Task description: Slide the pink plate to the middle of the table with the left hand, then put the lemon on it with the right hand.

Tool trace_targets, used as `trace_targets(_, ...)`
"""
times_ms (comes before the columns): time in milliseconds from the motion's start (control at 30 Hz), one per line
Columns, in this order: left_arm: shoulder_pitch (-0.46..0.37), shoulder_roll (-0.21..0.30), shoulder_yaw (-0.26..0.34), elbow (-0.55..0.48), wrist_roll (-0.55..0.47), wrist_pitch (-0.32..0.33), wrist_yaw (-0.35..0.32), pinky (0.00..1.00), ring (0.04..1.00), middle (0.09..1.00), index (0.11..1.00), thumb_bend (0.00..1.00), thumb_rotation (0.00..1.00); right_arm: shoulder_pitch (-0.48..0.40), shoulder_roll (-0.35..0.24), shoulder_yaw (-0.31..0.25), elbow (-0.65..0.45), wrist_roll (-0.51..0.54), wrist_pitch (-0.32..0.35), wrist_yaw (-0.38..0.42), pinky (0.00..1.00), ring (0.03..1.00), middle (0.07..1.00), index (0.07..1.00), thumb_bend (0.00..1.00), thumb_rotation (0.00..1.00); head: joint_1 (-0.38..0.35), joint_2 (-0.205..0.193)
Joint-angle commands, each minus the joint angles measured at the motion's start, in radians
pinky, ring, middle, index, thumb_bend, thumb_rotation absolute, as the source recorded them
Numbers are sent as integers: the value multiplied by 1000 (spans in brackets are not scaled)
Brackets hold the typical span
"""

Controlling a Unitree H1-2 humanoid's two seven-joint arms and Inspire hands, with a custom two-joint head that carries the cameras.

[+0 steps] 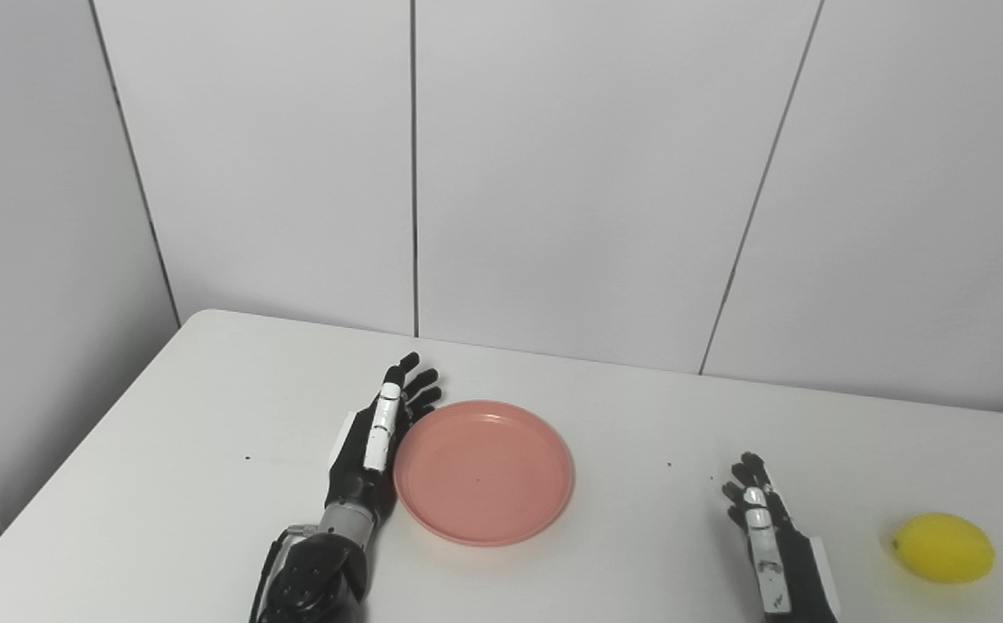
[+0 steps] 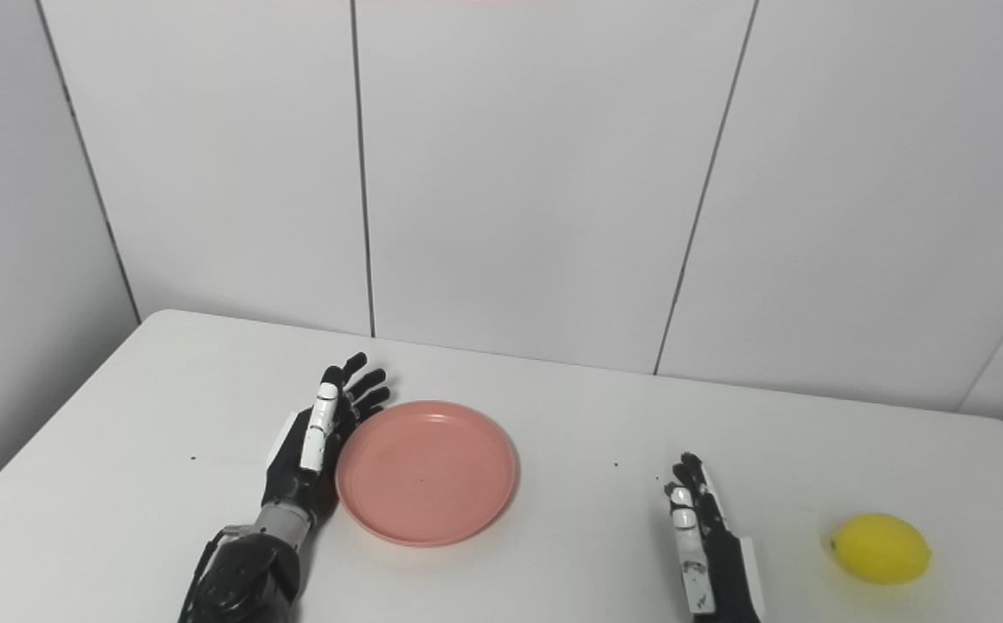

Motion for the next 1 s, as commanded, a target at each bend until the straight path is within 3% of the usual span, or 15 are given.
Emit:
trace_targets(0,-9,-13,-17,10,13,-7,-13,868,874,882,912,684,1000,-39,14,8,-22,-12,-49,-13,949,901,928,924,658,1000,-8,2)
trace_targets(400,18,-49,-47,-31,8,-3,-42,865,872,891,917,658,1000,-68,39,28,32,-53,-77,-35,939,911,936,928,671,1000,-108,7)
trace_targets(967,56,-107,-101,-67,78,16,-14,922,900,913,936,653,1000,-74,49,43,51,-57,-97,-42,914,916,932,931,626,1000,-145,8)
